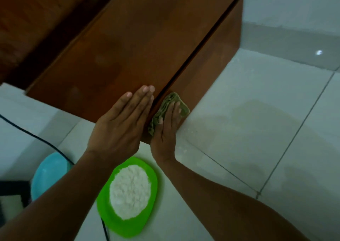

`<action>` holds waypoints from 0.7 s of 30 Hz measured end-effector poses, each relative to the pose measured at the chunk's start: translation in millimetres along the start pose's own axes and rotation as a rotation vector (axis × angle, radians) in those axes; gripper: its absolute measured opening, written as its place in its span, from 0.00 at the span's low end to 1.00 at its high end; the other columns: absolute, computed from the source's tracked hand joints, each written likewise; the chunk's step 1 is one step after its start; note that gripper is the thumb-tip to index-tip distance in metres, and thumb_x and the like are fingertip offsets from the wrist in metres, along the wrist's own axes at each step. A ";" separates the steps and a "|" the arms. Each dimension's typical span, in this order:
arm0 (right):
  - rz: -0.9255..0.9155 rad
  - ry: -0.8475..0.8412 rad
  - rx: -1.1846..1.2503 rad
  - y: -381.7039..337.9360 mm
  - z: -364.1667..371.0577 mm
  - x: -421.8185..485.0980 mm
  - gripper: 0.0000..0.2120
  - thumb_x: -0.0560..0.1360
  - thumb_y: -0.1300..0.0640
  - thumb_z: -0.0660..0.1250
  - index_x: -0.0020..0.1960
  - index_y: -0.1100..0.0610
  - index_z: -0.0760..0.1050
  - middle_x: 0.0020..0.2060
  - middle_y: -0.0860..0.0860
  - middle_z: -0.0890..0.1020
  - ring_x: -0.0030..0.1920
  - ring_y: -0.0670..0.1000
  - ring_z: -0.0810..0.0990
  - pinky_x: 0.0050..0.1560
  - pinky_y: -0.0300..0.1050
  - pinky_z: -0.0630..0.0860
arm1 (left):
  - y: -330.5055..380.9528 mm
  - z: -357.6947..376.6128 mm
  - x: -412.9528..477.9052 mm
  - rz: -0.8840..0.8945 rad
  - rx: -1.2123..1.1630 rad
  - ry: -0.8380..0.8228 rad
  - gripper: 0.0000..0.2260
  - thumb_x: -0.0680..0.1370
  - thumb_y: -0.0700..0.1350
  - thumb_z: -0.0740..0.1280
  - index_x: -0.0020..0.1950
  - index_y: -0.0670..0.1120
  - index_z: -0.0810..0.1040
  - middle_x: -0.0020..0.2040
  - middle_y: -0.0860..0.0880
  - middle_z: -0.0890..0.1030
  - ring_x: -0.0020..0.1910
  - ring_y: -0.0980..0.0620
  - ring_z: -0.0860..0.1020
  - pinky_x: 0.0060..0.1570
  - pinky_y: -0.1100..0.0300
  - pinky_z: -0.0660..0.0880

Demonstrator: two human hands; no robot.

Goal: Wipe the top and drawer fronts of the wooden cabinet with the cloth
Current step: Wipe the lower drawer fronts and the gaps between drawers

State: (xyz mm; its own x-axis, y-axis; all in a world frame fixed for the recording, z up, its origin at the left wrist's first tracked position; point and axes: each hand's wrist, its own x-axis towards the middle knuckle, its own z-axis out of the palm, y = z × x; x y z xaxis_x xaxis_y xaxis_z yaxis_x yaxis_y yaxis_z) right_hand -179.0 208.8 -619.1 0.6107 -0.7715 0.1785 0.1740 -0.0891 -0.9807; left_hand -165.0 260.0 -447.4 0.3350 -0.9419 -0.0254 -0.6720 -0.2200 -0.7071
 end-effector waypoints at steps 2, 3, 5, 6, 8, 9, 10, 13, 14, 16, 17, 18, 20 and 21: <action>-0.001 0.025 -0.064 11.2 6.2 8.6 0.26 0.85 0.43 0.40 0.80 0.49 0.42 0.80 0.48 0.46 0.81 0.54 0.47 0.78 0.65 0.50 | 2.8 3.6 0.1 -0.010 0.001 -0.004 0.27 0.83 0.43 0.34 0.81 0.34 0.46 0.82 0.36 0.46 0.82 0.42 0.47 0.80 0.47 0.45; 0.022 0.052 -0.083 15.7 7.1 17.0 0.27 0.84 0.42 0.39 0.80 0.52 0.44 0.79 0.49 0.46 0.81 0.55 0.47 0.78 0.65 0.49 | 4.6 5.8 1.6 -0.015 0.005 -0.007 0.27 0.83 0.43 0.35 0.81 0.35 0.44 0.82 0.38 0.44 0.82 0.42 0.44 0.80 0.47 0.43; 0.074 0.120 -0.092 22.6 4.1 45.7 0.27 0.84 0.44 0.40 0.79 0.55 0.47 0.79 0.53 0.49 0.81 0.57 0.49 0.78 0.64 0.49 | 9.2 9.9 8.5 -0.016 -0.003 -0.037 0.27 0.83 0.44 0.35 0.81 0.37 0.40 0.82 0.39 0.41 0.81 0.43 0.40 0.79 0.48 0.40; 0.088 0.161 -0.096 27.7 -0.3 66.3 0.26 0.84 0.47 0.42 0.79 0.57 0.48 0.79 0.55 0.51 0.80 0.58 0.51 0.78 0.64 0.50 | 12.3 12.3 14.7 -0.008 0.001 -0.050 0.27 0.82 0.44 0.33 0.81 0.36 0.40 0.82 0.38 0.40 0.81 0.42 0.40 0.79 0.47 0.39; 0.092 0.237 -0.107 36.1 -16.3 118.2 0.28 0.83 0.51 0.44 0.79 0.63 0.52 0.79 0.61 0.56 0.80 0.60 0.54 0.79 0.60 0.50 | 19.9 19.1 30.8 0.012 0.018 -0.056 0.28 0.81 0.42 0.28 0.80 0.33 0.41 0.81 0.36 0.40 0.81 0.40 0.40 0.80 0.46 0.41; 0.097 0.261 -0.110 39.3 -26.9 146.9 0.28 0.83 0.51 0.44 0.79 0.64 0.53 0.79 0.62 0.57 0.80 0.60 0.54 0.79 0.56 0.49 | 23.6 23.2 40.2 0.020 0.019 -0.061 0.28 0.81 0.42 0.28 0.80 0.33 0.41 0.81 0.35 0.40 0.81 0.40 0.41 0.80 0.46 0.41; 0.107 0.276 -0.110 42.9 -37.5 175.5 0.27 0.83 0.51 0.44 0.79 0.63 0.53 0.79 0.61 0.56 0.80 0.59 0.54 0.79 0.52 0.48 | 26.9 26.6 51.2 0.026 0.023 -0.068 0.28 0.81 0.42 0.28 0.79 0.32 0.40 0.81 0.35 0.40 0.81 0.39 0.40 0.79 0.45 0.40; 0.163 0.294 -0.100 49.0 -65.4 246.9 0.25 0.84 0.55 0.44 0.80 0.59 0.51 0.81 0.57 0.52 0.81 0.55 0.49 0.80 0.53 0.46 | 36.3 32.0 87.8 0.034 0.031 -0.090 0.29 0.80 0.46 0.31 0.78 0.32 0.34 0.79 0.33 0.35 0.79 0.37 0.36 0.77 0.44 0.34; 0.187 0.299 -0.086 50.3 -72.0 264.3 0.24 0.85 0.55 0.44 0.81 0.58 0.50 0.81 0.56 0.51 0.81 0.54 0.48 0.80 0.54 0.45 | 39.0 31.5 100.3 0.036 0.028 -0.100 0.29 0.80 0.47 0.31 0.77 0.32 0.32 0.79 0.33 0.34 0.79 0.37 0.35 0.77 0.45 0.33; 0.249 0.313 -0.051 52.1 -83.1 289.8 0.24 0.86 0.55 0.45 0.81 0.56 0.49 0.81 0.54 0.51 0.81 0.52 0.48 0.80 0.53 0.44 | 43.2 32.9 122.6 0.044 0.020 -0.115 0.28 0.80 0.46 0.30 0.76 0.32 0.30 0.79 0.33 0.32 0.79 0.38 0.34 0.77 0.45 0.34; 0.274 0.322 -0.031 54.8 -87.3 300.0 0.24 0.86 0.55 0.45 0.81 0.55 0.49 0.81 0.54 0.51 0.81 0.52 0.49 0.80 0.52 0.45 | 44.6 33.7 131.5 0.045 0.018 -0.108 0.28 0.80 0.45 0.30 0.76 0.32 0.30 0.79 0.34 0.33 0.79 0.38 0.35 0.78 0.46 0.36; 0.293 0.328 -0.001 56.9 -91.6 307.5 0.24 0.86 0.54 0.45 0.81 0.54 0.49 0.81 0.53 0.53 0.81 0.51 0.50 0.80 0.52 0.46 | 45.9 34.8 137.9 0.046 0.020 -0.097 0.27 0.81 0.45 0.30 0.77 0.32 0.31 0.79 0.34 0.34 0.80 0.38 0.36 0.78 0.46 0.37; 0.332 0.360 0.039 63.0 -98.2 317.9 0.25 0.85 0.51 0.47 0.81 0.52 0.53 0.80 0.52 0.59 0.79 0.52 0.56 0.79 0.54 0.53 | 47.4 36.0 144.4 0.061 0.040 -0.101 0.27 0.81 0.45 0.31 0.77 0.32 0.33 0.79 0.33 0.36 0.80 0.37 0.38 0.79 0.46 0.39; 0.360 0.378 0.034 66.7 -101.4 321.5 0.24 0.84 0.50 0.48 0.80 0.52 0.57 0.77 0.53 0.65 0.77 0.54 0.62 0.78 0.54 0.58 | 47.9 36.4 145.2 0.067 0.046 -0.101 0.27 0.81 0.45 0.31 0.77 0.32 0.33 0.79 0.33 0.36 0.80 0.37 0.38 0.79 0.45 0.40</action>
State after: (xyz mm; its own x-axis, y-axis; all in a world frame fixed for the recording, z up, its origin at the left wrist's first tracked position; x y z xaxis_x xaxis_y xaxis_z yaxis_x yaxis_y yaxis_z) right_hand -49.4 -109.0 -635.3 0.3157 -0.9237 -0.2173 0.0333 0.2396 -0.9703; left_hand -124.5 122.0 -510.6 0.3571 -0.9230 -0.1433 -0.6647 -0.1433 -0.7333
